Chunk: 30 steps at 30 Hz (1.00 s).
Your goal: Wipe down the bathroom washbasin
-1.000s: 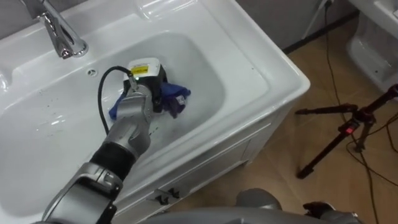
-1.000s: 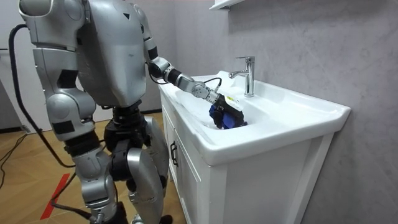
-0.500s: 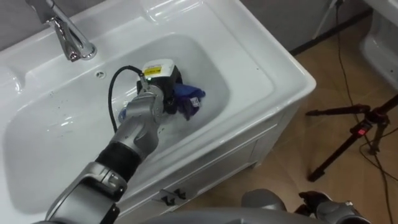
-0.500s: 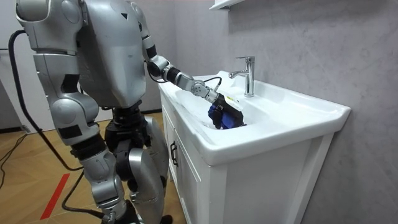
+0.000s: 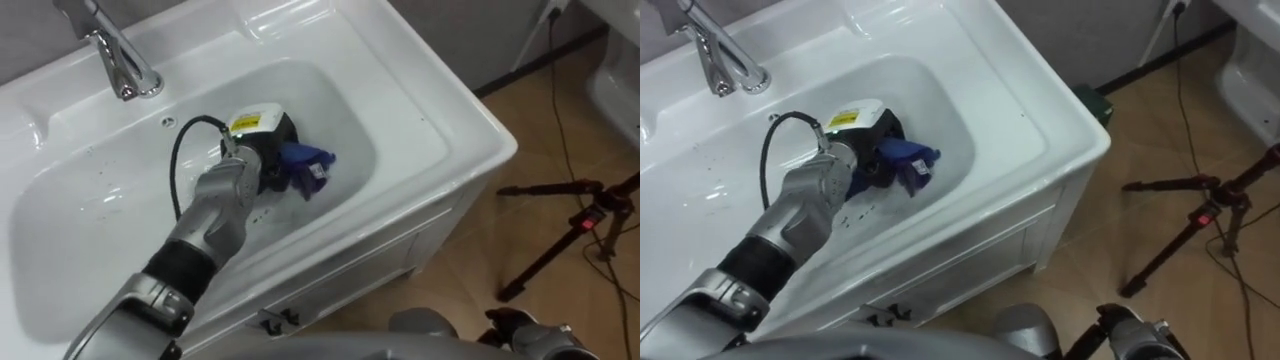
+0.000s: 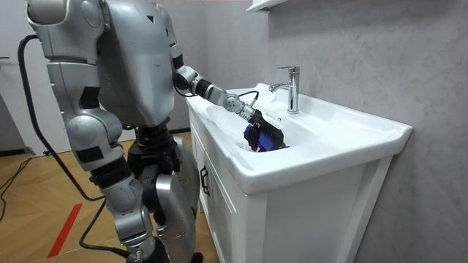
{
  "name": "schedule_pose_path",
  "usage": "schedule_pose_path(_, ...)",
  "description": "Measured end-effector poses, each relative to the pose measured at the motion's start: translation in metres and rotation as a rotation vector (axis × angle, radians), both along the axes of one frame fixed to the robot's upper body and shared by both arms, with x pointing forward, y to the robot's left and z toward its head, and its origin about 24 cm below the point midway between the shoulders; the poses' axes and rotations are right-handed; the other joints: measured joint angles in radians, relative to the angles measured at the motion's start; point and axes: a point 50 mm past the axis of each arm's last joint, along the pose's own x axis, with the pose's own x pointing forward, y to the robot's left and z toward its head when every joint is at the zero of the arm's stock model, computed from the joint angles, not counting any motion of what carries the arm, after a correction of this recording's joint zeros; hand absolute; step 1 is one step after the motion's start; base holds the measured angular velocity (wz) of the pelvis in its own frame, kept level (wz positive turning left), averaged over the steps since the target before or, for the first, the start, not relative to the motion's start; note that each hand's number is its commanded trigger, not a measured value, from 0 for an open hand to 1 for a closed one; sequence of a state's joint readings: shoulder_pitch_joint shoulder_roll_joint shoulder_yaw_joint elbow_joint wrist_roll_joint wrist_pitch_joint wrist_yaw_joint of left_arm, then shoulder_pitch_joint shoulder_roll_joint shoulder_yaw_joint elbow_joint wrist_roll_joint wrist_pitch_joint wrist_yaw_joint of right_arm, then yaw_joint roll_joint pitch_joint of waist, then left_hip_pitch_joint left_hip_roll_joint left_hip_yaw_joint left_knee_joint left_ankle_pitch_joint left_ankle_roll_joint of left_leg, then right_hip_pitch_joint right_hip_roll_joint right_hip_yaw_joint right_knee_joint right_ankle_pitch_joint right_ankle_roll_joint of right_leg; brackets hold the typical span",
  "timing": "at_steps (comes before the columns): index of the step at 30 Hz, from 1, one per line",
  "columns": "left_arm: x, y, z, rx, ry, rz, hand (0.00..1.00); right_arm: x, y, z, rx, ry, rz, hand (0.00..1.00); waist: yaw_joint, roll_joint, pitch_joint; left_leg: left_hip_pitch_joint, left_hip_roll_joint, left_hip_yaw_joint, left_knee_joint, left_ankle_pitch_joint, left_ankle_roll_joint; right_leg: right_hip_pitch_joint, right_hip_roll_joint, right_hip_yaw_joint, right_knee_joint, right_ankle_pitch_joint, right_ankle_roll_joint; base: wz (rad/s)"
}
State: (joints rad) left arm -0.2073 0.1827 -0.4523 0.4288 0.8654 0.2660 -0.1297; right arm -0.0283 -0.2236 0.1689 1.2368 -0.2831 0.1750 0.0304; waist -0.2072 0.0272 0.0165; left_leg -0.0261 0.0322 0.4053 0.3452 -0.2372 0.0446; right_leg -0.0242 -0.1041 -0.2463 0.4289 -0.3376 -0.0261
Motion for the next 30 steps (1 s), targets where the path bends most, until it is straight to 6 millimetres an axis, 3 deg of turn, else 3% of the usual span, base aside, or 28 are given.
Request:
schedule_pose_path(2, -0.007, 0.005, -0.006, -0.018, 0.005, 0.014, 1.00, 0.001, -0.003, 0.001, -0.011, -0.019, -0.010, 0.00, 0.023, -0.001, -0.0025, 0.006, -0.001, -0.003, -0.001, 0.000, 0.000, 0.008, 0.002, 0.001, -0.006, 0.000, 0.000, -0.03)
schedule_pose_path(6, -0.020, 0.027, -0.015, -0.032, 0.012, 0.094, 1.00, 0.004, -0.010, 0.005, -0.025, -0.046, -0.048, 0.00, 0.030, 0.007, -0.0099, 0.003, -0.001, -0.012, -0.005, 0.000, -0.001, 0.009, 0.007, -0.003, -0.016, 0.001, -0.002, 0.01)
schedule_pose_path(12, -0.055, 0.079, -0.032, 0.133, 0.027, 0.199, 1.00, -0.013, -0.021, 0.005, -0.053, -0.023, -0.119, 0.00, 0.057, 0.024, -0.0226, 0.020, -0.007, -0.030, -0.039, 0.012, -0.019, 0.026, 0.023, -0.003, -0.049, 0.014, -0.012, -0.02)
schedule_pose_path(14, -0.071, 0.101, -0.037, 0.211, 0.051, 0.238, 1.00, -0.016, -0.027, 0.008, -0.068, -0.023, -0.130, 0.00, 0.063, 0.036, -0.0301, 0.020, -0.005, -0.047, -0.039, 0.014, -0.023, 0.027, 0.028, -0.006, -0.055, 0.017, -0.016, -0.08)
schedule_pose_path(16, -0.079, 0.110, -0.040, 0.245, 0.064, 0.263, 1.00, -0.018, -0.032, 0.010, -0.082, -0.031, -0.124, 0.00, 0.067, 0.043, -0.0315, 0.019, -0.005, -0.061, -0.037, 0.016, -0.026, 0.032, 0.030, -0.013, -0.059, 0.017, -0.017, 0.04)
schedule_pose_path(20, -0.089, 0.119, -0.044, 0.305, 0.062, 0.276, 1.00, -0.017, -0.038, 0.012, -0.094, -0.042, -0.123, 0.00, 0.081, 0.050, -0.0306, 0.021, -0.007, -0.095, -0.041, 0.023, -0.037, 0.043, 0.033, -0.017, -0.068, 0.016, -0.023, 0.04)
schedule_pose_path(30, -0.096, 0.130, -0.049, 0.349, 0.089, 0.290, 1.00, -0.022, -0.056, 0.020, -0.140, -0.044, -0.104, 0.00, 0.127, 0.086, -0.0305, 0.017, -0.008, -0.109, -0.044, 0.026, -0.042, 0.041, 0.033, -0.023, -0.070, 0.016, -0.028, 0.00)
